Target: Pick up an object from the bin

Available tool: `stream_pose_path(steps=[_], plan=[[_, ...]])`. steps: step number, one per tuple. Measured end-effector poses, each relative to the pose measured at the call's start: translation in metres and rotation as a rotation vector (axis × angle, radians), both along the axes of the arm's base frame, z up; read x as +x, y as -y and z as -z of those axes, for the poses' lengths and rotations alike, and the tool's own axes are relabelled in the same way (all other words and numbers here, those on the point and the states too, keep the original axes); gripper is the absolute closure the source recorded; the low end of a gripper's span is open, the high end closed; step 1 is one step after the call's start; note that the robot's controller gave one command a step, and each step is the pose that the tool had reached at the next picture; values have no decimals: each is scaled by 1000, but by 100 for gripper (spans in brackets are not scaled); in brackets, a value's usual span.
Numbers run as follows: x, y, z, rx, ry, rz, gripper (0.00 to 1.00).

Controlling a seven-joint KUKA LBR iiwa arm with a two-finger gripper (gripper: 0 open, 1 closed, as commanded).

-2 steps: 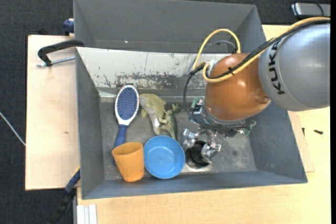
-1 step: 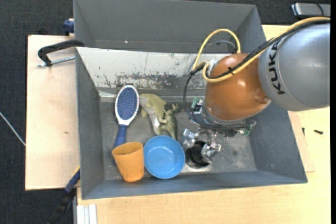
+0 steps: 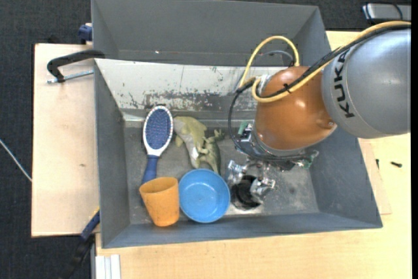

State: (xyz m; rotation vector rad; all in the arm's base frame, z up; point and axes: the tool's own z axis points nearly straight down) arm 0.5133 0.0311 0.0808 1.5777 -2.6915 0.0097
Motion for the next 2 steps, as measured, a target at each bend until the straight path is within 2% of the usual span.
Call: stream_pose_path(steps=[1,2], plan=[[0,0,0,0,0,0,100],[24,2,3,3,-32,-71,100]])
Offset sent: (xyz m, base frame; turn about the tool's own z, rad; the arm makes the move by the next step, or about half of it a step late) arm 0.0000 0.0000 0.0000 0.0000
